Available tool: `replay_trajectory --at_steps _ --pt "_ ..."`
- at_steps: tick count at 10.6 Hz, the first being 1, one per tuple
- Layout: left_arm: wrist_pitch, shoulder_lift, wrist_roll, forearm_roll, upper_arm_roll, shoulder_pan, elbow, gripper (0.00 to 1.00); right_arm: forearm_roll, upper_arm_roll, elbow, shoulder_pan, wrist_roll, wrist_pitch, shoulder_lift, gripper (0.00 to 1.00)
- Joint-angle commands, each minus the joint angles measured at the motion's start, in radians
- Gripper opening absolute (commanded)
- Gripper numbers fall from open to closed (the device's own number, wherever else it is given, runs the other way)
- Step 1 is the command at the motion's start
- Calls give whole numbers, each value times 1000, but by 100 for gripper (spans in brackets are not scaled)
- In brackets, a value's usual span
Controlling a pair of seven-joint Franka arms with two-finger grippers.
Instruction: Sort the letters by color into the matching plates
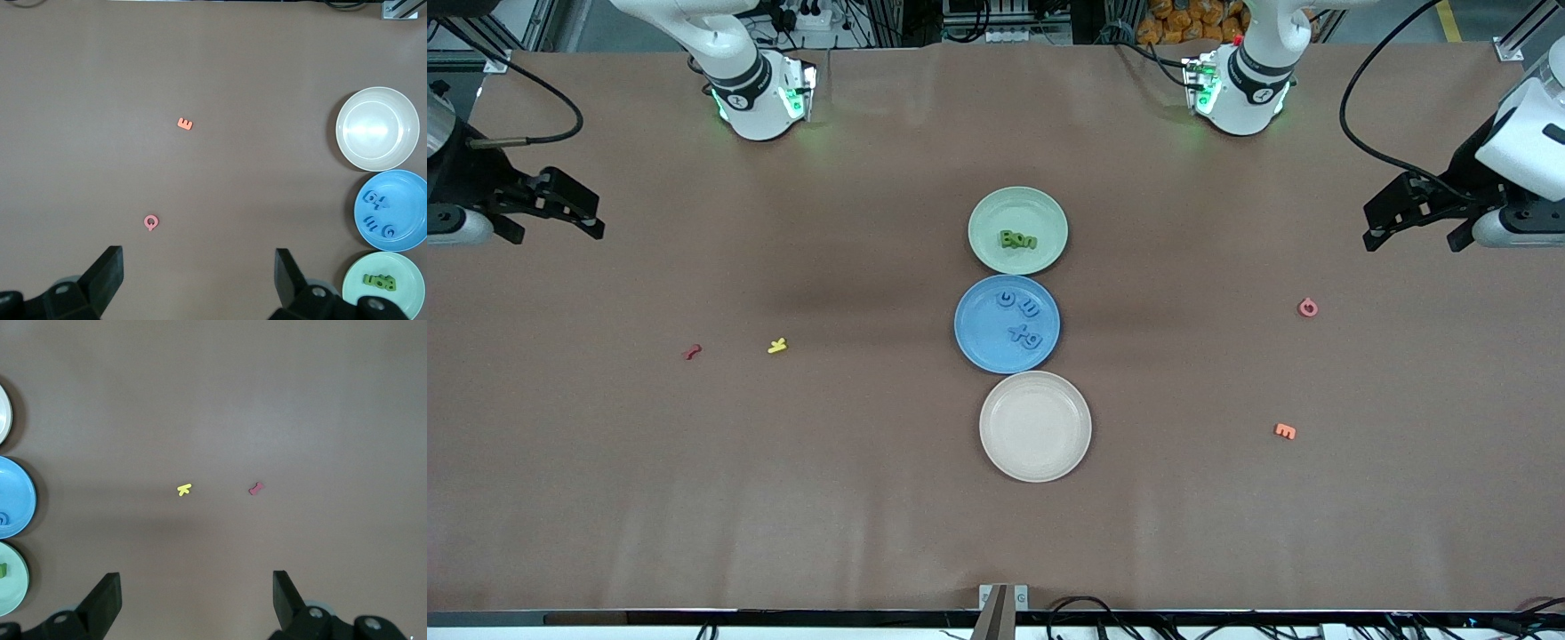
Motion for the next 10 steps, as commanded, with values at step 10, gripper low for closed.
replay_trajectory --at_steps 10 --pt "0 6 3 21 -2 2 16 100 -8 7 17 42 -8 -47 16 100"
